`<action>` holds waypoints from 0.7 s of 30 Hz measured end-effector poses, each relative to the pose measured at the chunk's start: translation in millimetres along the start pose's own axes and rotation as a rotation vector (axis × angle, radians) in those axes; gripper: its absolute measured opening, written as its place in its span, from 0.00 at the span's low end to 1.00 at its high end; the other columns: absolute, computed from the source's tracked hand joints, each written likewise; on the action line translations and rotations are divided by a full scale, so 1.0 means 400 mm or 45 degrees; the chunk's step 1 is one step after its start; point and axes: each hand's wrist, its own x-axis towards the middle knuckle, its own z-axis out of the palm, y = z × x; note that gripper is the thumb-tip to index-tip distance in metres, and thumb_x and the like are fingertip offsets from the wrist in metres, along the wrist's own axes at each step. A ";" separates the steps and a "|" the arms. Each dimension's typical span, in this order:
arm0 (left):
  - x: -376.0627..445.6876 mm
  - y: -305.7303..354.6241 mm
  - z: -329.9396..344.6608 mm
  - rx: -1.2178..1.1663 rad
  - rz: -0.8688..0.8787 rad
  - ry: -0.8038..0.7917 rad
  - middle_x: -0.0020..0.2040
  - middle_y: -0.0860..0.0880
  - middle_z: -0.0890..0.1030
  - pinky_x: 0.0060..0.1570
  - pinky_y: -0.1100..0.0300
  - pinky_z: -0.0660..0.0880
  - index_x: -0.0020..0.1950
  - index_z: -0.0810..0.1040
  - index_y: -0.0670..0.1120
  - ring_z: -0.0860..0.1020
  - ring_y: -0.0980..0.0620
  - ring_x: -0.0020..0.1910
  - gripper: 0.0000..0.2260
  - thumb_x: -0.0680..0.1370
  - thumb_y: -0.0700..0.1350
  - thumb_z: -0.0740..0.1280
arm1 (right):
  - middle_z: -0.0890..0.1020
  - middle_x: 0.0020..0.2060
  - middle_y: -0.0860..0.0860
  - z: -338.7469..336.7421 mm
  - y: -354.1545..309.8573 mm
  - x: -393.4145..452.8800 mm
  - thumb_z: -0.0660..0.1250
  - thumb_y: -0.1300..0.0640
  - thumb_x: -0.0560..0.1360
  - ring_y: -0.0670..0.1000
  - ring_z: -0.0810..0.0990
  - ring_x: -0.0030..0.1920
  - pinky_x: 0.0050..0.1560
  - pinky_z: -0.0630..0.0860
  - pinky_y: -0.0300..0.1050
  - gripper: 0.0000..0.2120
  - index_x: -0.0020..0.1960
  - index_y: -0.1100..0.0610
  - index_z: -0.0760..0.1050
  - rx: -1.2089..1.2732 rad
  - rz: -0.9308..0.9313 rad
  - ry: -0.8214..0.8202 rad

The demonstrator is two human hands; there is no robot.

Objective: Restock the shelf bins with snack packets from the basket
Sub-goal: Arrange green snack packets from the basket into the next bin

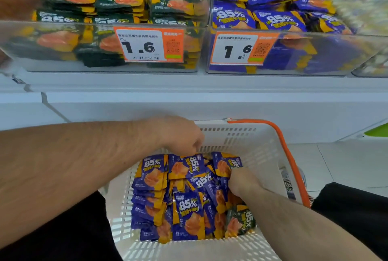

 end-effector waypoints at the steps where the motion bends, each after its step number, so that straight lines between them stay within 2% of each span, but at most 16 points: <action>1: -0.004 -0.003 0.000 -0.007 -0.014 -0.007 0.43 0.56 0.74 0.51 0.54 0.78 0.47 0.72 0.55 0.77 0.55 0.43 0.05 0.81 0.48 0.59 | 0.82 0.52 0.55 -0.025 -0.009 -0.012 0.59 0.62 0.81 0.56 0.82 0.51 0.49 0.79 0.49 0.10 0.53 0.57 0.79 -0.111 -0.031 0.046; 3: -0.012 -0.012 0.002 -0.038 -0.054 -0.014 0.46 0.56 0.75 0.52 0.53 0.78 0.52 0.75 0.54 0.78 0.52 0.47 0.05 0.80 0.49 0.59 | 0.82 0.52 0.54 -0.087 -0.033 -0.036 0.58 0.64 0.81 0.55 0.82 0.51 0.47 0.78 0.48 0.12 0.56 0.57 0.79 -0.240 -0.118 0.125; 5: -0.023 -0.023 0.003 -0.057 -0.107 0.016 0.52 0.54 0.77 0.54 0.52 0.77 0.58 0.76 0.51 0.77 0.52 0.50 0.09 0.80 0.48 0.61 | 0.81 0.46 0.52 -0.159 -0.061 -0.054 0.59 0.62 0.79 0.53 0.81 0.45 0.41 0.76 0.46 0.10 0.53 0.57 0.79 -0.256 -0.224 0.176; 7: -0.041 -0.034 0.000 -0.059 -0.133 0.094 0.59 0.51 0.78 0.59 0.50 0.75 0.65 0.75 0.51 0.76 0.50 0.56 0.14 0.79 0.48 0.62 | 0.79 0.41 0.52 -0.234 -0.090 -0.070 0.61 0.58 0.79 0.50 0.78 0.38 0.38 0.76 0.45 0.08 0.51 0.57 0.78 -0.203 -0.373 0.119; 10: -0.072 -0.050 -0.016 -0.042 -0.125 0.211 0.66 0.48 0.73 0.64 0.49 0.70 0.72 0.69 0.51 0.71 0.48 0.64 0.23 0.78 0.53 0.66 | 0.76 0.38 0.51 -0.350 -0.132 -0.119 0.60 0.55 0.80 0.49 0.74 0.37 0.40 0.73 0.44 0.10 0.45 0.58 0.76 -0.046 -0.602 -0.073; 14: -0.136 -0.086 -0.058 -0.045 -0.096 0.183 0.68 0.49 0.69 0.65 0.49 0.68 0.75 0.64 0.53 0.67 0.48 0.68 0.35 0.72 0.61 0.72 | 0.72 0.32 0.48 -0.472 -0.174 -0.211 0.62 0.57 0.79 0.48 0.71 0.35 0.37 0.67 0.43 0.12 0.36 0.51 0.72 0.369 -0.814 -0.115; 16: -0.169 -0.100 -0.081 -0.187 -0.096 0.180 0.68 0.50 0.69 0.65 0.51 0.69 0.74 0.66 0.53 0.68 0.49 0.67 0.34 0.72 0.59 0.73 | 0.71 0.32 0.48 -0.500 -0.182 -0.237 0.63 0.60 0.78 0.47 0.70 0.34 0.36 0.67 0.40 0.10 0.37 0.54 0.72 0.695 -0.805 -0.167; 18: -0.209 -0.113 -0.101 -0.368 -0.108 0.248 0.64 0.52 0.74 0.61 0.55 0.71 0.71 0.71 0.52 0.73 0.51 0.62 0.27 0.73 0.54 0.74 | 0.68 0.32 0.50 -0.525 -0.195 -0.259 0.65 0.61 0.76 0.49 0.65 0.34 0.35 0.62 0.42 0.07 0.39 0.56 0.73 0.931 -0.812 -0.190; 20: -0.240 -0.130 -0.120 -0.464 -0.072 0.381 0.54 0.55 0.78 0.52 0.59 0.72 0.60 0.78 0.51 0.75 0.54 0.53 0.15 0.75 0.49 0.73 | 0.69 0.30 0.49 -0.552 -0.204 -0.284 0.68 0.57 0.69 0.50 0.64 0.34 0.35 0.59 0.45 0.06 0.34 0.53 0.75 1.143 -0.821 -0.219; 21: -0.257 -0.140 -0.129 -0.515 -0.046 0.457 0.48 0.57 0.79 0.48 0.60 0.72 0.54 0.79 0.51 0.76 0.56 0.47 0.08 0.76 0.46 0.73 | 0.71 0.30 0.48 -0.567 -0.208 -0.299 0.69 0.55 0.65 0.50 0.67 0.34 0.35 0.61 0.45 0.04 0.32 0.52 0.76 1.238 -0.821 -0.267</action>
